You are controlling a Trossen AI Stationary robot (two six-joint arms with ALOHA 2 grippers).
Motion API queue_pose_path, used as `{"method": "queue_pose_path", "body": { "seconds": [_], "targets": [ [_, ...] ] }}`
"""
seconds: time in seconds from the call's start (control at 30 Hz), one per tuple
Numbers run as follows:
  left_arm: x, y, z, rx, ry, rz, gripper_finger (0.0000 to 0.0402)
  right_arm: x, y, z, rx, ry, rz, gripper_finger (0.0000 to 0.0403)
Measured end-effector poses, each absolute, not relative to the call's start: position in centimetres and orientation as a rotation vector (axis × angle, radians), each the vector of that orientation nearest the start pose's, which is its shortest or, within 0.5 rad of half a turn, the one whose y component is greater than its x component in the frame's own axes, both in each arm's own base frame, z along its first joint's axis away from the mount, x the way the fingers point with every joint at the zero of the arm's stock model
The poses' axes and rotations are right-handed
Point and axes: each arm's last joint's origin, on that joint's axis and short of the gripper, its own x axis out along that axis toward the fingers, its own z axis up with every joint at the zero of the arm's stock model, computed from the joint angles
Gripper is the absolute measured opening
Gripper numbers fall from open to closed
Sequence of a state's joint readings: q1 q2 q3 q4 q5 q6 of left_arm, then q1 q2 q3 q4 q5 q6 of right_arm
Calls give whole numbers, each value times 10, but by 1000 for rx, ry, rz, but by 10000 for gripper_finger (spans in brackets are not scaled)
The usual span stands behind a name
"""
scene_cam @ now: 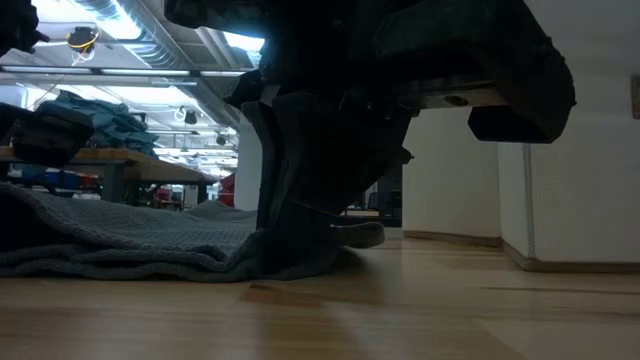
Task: Fold towel
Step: Fold the gray towel
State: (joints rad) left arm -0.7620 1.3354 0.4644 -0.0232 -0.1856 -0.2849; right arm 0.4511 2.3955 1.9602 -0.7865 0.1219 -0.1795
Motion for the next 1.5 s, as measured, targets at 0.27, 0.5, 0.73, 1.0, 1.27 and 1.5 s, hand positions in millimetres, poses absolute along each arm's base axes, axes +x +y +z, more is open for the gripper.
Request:
{"method": "queue_pose_path", "body": {
  "seconds": [0.27,0.5,0.73,1.0,1.27,1.5],
  "targets": [
    [165,-149,136,104,881,-387,109,447,212,144,-503,1152,394,30],
    [165,-149,137,202,858,-441,201,447,212,144,-503,1151,394,40],
    [164,-148,136,480,807,-559,236,447,212,145,-502,1149,395,41],
    [151,-149,130,627,882,-620,238,447,212,145,-502,1149,396,41],
    [151,-150,131,607,859,-554,230,447,212,145,-502,1149,396,41],
    [158,-152,139,735,770,-482,230,447,212,145,-502,1148,396,41]
  ]
}}
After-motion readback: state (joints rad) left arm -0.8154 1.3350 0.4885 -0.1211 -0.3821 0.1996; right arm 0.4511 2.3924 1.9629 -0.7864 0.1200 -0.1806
